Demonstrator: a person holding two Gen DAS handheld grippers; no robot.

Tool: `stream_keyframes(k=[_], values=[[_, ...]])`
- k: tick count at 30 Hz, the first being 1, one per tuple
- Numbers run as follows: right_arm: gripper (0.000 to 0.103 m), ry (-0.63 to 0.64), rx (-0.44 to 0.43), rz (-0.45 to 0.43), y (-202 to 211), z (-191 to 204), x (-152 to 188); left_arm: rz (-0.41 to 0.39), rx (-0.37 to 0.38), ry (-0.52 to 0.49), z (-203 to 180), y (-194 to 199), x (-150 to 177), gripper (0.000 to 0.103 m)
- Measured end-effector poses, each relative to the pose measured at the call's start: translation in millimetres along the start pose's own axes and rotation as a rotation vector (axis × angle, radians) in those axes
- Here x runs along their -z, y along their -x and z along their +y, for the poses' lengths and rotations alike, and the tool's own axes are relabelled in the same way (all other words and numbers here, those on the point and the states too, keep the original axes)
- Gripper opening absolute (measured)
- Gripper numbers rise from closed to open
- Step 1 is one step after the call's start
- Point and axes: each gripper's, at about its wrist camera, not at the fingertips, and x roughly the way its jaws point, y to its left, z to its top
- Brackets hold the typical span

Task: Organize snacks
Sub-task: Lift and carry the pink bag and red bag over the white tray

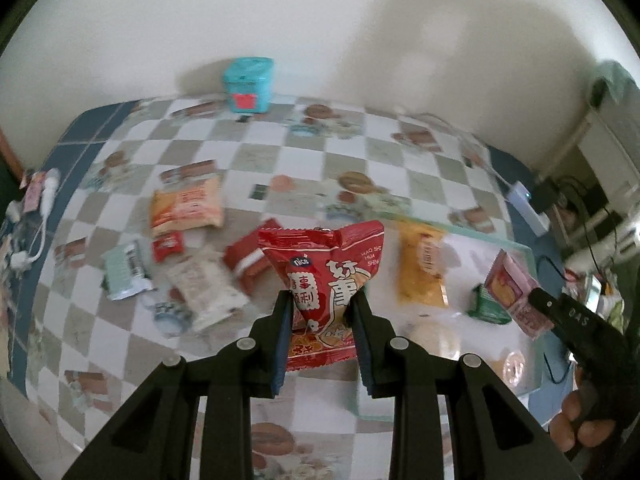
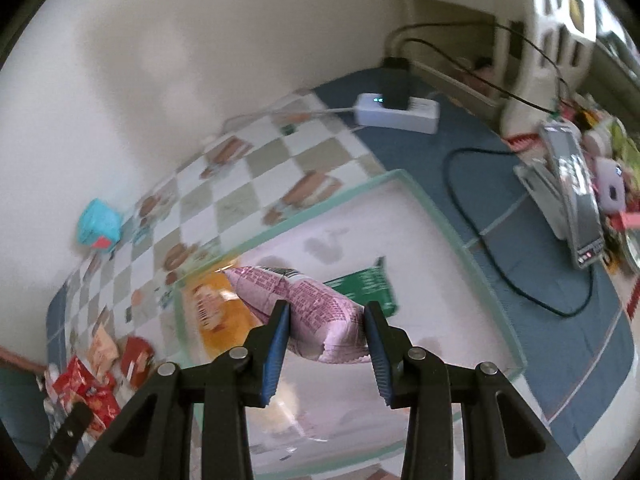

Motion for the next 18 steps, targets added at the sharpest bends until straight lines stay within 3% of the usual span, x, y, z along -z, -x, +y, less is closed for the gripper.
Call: stream_keyframes(k=[7,11,18], values=[[0.040,-0.088,0.025,0.000,1,-33,-8,0.029,0.032,-0.076,-31,-20,4,0.030],[0.040,-0.102,0.106,-0.041,5,-46,-12,0.039,0.029,-0.131,-49,-34,8,0.030],[0.040,-0.131,0.192,-0.027,-5,-61,-12,0.083,-0.002,-0.170,-61,-64,11,0.030]])
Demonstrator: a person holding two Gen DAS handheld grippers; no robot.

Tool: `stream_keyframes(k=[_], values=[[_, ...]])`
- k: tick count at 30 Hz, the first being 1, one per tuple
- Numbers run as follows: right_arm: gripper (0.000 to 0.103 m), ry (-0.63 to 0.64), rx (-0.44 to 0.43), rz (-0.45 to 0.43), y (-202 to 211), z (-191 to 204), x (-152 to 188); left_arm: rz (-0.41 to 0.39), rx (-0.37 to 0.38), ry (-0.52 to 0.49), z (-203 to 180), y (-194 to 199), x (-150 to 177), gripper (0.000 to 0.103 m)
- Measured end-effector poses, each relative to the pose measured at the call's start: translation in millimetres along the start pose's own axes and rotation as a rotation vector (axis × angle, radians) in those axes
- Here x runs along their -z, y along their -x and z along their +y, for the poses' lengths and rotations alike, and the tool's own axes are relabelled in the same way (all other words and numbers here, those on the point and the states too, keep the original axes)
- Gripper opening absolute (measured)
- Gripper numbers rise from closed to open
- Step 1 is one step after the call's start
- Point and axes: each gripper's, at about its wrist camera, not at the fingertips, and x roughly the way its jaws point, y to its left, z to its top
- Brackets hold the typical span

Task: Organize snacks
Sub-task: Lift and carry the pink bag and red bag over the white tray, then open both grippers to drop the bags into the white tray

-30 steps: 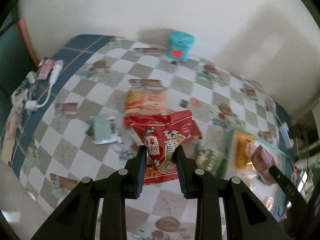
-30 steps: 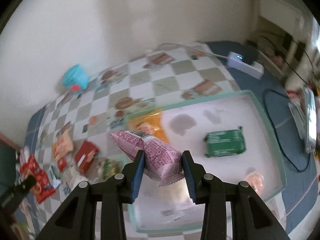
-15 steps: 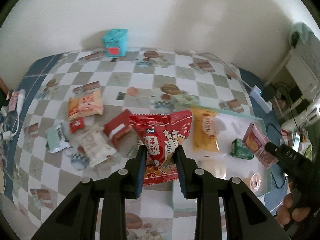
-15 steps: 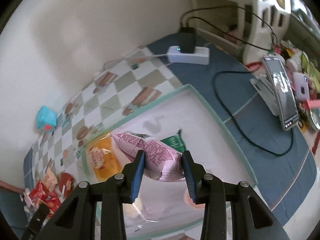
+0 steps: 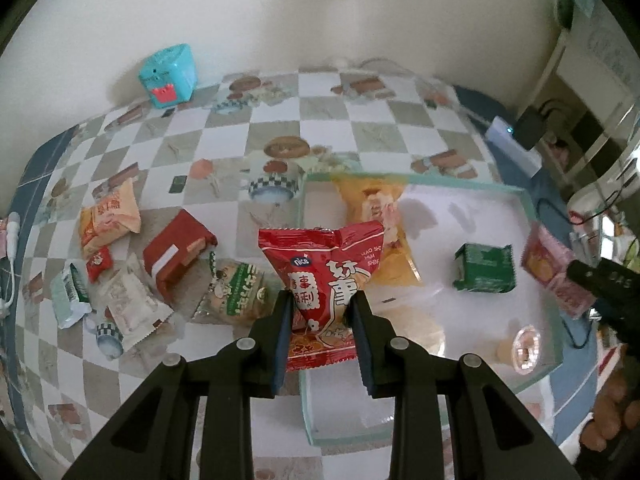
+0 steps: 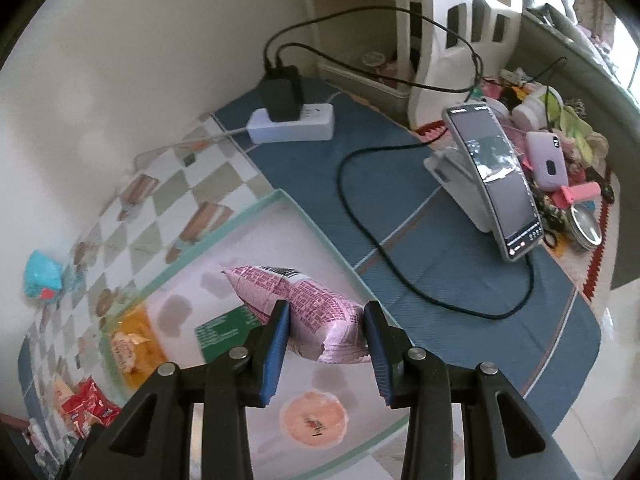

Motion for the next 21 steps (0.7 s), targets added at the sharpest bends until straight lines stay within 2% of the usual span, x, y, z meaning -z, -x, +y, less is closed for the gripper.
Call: stream_keyframes(k=[5,11,13,16,17,18,20,21], values=[[0.040,0.023,0.016,0.017,-6,5,2,0.022,-0.026,-0.017,-5,-16,0,0.030],[0.041,0.065,0.018,0.069,-18,16,9,0.051,-0.010,-0.074,-23,-27,5,0.030],[0.043,0.075,0.019,0.086,-21,18,10,0.075,0.016,-0.089,-30,-32,8,0.030],[0.043,0.089,0.016,0.107,-24,22,13,0.081,-0.002,-0.114,-36,-34,10,0.033],[0.043,0.093,0.014,0.110,-23,23,13,0.083,0.002,-0.113,-35,-33,9,0.041],[0.046,0.094,0.010,0.112,-23,24,13,0.085,0.015,-0.103,-33,-31,8,0.055],[0.056,0.096,-0.007,0.114,-22,25,14,0.081,0.029,-0.080,-28,-28,5,0.068],[0.064,0.098,-0.011,0.112,-22,26,14,0.075,0.040,-0.065,-25,-24,3,0.069]])
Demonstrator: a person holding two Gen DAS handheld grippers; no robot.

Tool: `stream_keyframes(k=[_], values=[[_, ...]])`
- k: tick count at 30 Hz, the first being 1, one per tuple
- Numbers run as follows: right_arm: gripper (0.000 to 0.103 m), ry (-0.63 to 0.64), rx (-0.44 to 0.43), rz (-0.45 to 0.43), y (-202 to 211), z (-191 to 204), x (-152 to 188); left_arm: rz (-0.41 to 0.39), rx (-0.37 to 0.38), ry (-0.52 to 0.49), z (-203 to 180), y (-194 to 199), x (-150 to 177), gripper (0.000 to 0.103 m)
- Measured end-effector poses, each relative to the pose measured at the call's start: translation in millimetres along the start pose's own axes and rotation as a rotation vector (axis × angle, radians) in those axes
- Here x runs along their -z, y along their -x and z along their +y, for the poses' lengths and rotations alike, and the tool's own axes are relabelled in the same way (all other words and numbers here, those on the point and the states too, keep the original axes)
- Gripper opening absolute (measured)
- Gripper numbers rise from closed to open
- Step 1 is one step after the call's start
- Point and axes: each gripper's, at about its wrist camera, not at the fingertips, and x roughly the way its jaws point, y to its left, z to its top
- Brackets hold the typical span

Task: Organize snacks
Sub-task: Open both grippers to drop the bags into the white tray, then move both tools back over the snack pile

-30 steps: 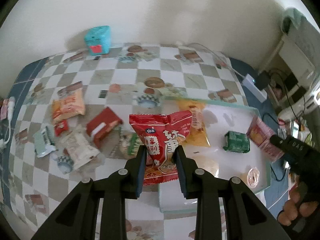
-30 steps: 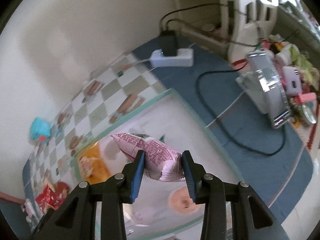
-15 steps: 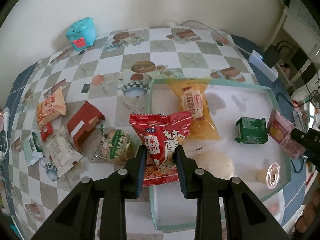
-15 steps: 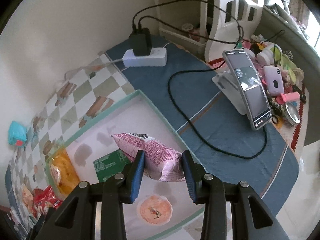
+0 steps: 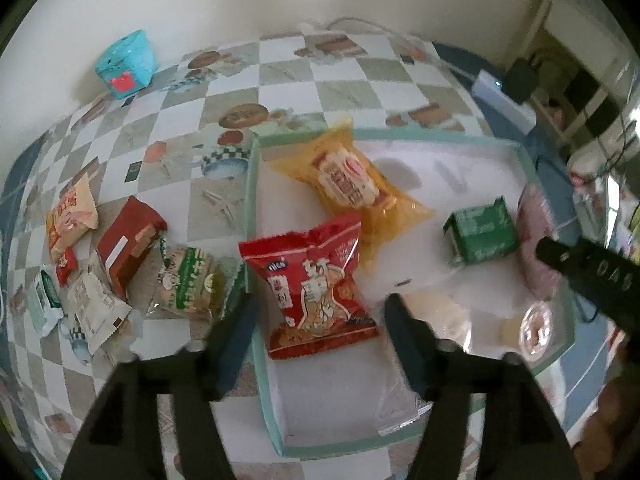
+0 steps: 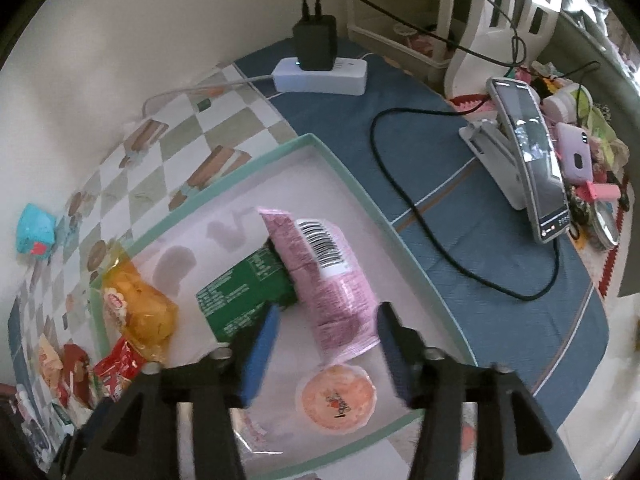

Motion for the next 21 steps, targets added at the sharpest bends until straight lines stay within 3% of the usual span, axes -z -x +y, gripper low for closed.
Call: stream_keyframes(k=[2,5,8,16,19,21], values=[[0.065,0.007,-0.001,-0.005,2,2,1,-0.006,0.003,0.014,4,5,-2,0.069],[0.068,0.007,0.002,-0.006,1,3,0,-0.019,-0.014,0.033,12,14,-4,0.081],[0.078,0.007,0.015,-0.010,0,3,2,-0.027,-0.035,0.078,27,20,-6,0.087],[0.102,0.049,-0.002,-0.018,-1,12,5,-0.016,-0.081,0.330,102,32,0,0.097],[0.103,0.067,-0.012,-0.033,1,17,7,-0.004,-0.123,0.386,127,35,5,0.098],[0.103,0.082,-0.032,-0.046,4,23,9,-0.003,-0.195,0.416,146,40,10,0.098]])
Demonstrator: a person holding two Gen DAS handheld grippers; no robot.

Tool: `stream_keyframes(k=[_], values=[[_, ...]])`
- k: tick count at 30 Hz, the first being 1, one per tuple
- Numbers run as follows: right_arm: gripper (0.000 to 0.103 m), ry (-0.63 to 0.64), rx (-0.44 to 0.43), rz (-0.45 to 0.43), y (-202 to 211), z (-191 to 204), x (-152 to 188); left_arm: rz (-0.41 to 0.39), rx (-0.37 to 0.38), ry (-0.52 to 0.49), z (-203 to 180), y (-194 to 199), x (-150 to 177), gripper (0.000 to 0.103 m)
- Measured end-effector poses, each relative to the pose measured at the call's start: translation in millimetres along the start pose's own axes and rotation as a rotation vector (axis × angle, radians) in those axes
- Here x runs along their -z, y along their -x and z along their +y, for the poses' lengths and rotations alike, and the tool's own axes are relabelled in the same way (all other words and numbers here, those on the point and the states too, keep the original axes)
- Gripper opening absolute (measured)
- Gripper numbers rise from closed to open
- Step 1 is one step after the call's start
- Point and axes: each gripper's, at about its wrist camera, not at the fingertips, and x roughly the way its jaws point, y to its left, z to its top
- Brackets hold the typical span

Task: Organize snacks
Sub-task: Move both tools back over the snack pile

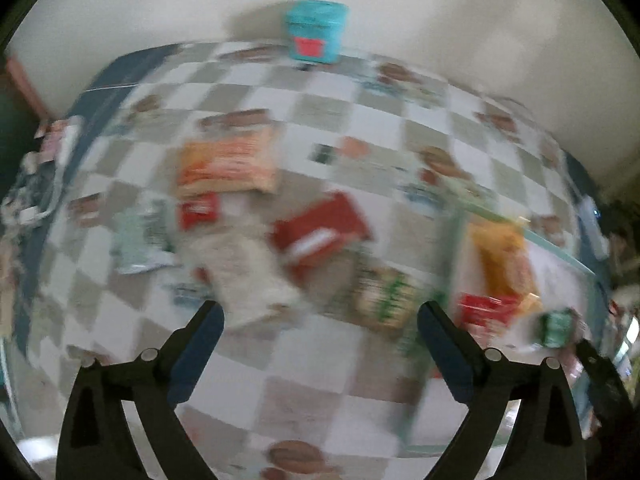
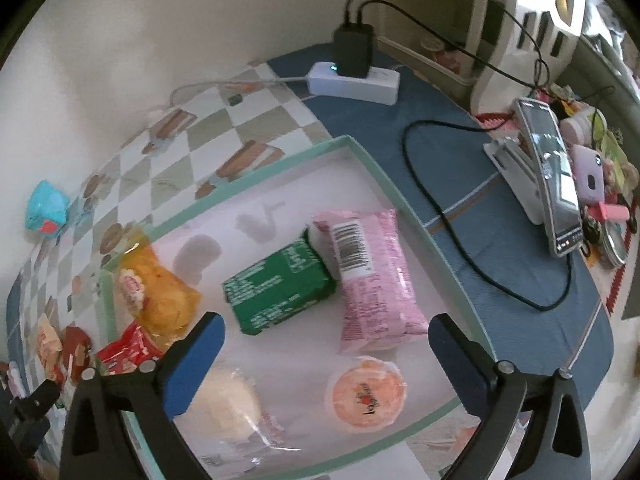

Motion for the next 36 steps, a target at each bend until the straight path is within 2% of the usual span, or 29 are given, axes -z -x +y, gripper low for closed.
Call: stream_keyframes(k=[2,5,14,17,22,36], values=[[0.103,0.024,-0.031,-0.021,4,7,1,-0.012,-0.064,0.027,19,2,-3,0.098],[0.103,0.069,-0.068,-0.055,11,21,5,-0.022,-0.116,0.079,48,6,-5,0.098],[0.103,0.165,-0.203,-0.129,25,62,22,-0.063,-0.190,0.216,118,22,-9,0.098],[0.103,0.203,-0.220,-0.141,27,74,30,-0.070,-0.210,0.247,133,25,-9,0.098],[0.103,0.252,-0.254,-0.148,29,92,39,-0.075,-0.225,0.302,158,28,-7,0.098],[0.103,0.405,-0.295,-0.103,32,155,72,-0.049,-0.188,0.428,212,22,-4,0.098]])
